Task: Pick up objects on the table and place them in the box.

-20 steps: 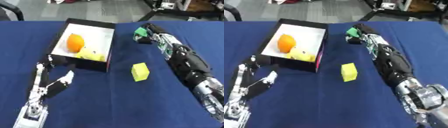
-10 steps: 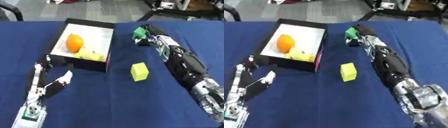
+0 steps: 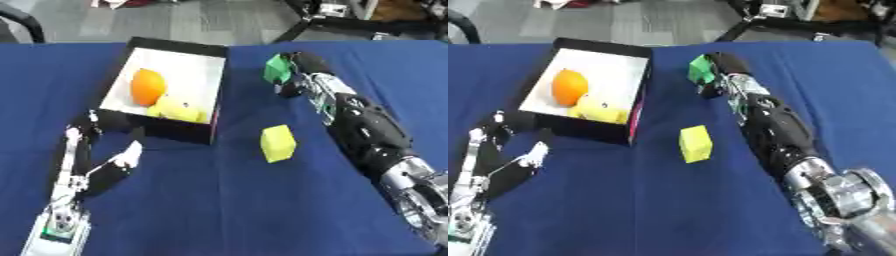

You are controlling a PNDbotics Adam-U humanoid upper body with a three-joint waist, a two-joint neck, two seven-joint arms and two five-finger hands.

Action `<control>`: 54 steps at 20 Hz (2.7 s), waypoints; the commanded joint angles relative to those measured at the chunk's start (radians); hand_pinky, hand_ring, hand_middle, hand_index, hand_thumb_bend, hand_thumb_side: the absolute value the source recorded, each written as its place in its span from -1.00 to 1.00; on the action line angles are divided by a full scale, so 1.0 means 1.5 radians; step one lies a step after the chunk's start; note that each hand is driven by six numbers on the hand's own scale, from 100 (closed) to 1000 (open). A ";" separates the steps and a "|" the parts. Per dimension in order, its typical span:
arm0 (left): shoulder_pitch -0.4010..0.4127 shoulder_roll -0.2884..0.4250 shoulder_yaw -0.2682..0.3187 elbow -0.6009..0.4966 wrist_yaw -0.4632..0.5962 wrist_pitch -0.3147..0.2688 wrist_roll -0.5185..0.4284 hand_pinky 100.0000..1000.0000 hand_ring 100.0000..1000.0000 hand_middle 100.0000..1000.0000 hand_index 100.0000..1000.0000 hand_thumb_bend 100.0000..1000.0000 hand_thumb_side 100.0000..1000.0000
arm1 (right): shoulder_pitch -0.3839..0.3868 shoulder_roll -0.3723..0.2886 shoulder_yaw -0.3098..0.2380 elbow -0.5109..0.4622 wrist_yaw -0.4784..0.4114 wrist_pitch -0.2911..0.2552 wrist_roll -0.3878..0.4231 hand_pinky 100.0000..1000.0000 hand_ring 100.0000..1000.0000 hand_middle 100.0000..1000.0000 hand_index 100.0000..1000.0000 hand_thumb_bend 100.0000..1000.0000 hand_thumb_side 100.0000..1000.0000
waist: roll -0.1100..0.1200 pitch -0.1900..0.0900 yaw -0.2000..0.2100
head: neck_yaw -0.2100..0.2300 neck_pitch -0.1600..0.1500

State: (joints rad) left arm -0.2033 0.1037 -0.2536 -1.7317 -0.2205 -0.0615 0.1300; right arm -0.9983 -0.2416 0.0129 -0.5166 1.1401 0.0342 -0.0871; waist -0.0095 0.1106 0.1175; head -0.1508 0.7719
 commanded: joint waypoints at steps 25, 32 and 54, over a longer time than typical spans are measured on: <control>-0.014 -0.009 -0.003 -0.015 0.011 -0.008 -0.004 0.42 0.48 0.08 0.01 -0.55 -1.00 | -0.036 0.118 0.109 -0.199 -0.110 -0.218 0.164 0.71 0.61 0.87 0.94 -1.00 0.49 | 0.010 -0.007 0.022 | -0.028 -0.001; -0.009 -0.005 0.002 -0.014 0.009 -0.007 0.000 0.42 0.48 0.08 0.01 -0.55 -1.00 | -0.034 0.089 0.113 -0.245 -0.137 -0.240 0.204 0.79 0.71 1.00 0.98 -1.00 0.42 | 0.010 -0.010 0.007 | -0.018 -0.001; 0.019 0.019 0.044 -0.007 -0.011 -0.003 0.046 0.42 0.48 0.08 0.01 -0.54 -1.00 | 0.362 -0.222 0.185 -0.763 -0.487 -0.167 0.379 0.76 0.69 0.91 0.95 -1.00 0.68 | -0.013 -0.018 -0.058 | 0.040 -0.001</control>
State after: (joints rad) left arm -0.1680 0.1148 -0.1929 -1.7316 -0.2332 -0.0646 0.1943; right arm -0.4467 -0.5573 0.2918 -1.6451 0.4083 -0.2074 0.4646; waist -0.0172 0.1093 0.0317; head -0.0907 0.7719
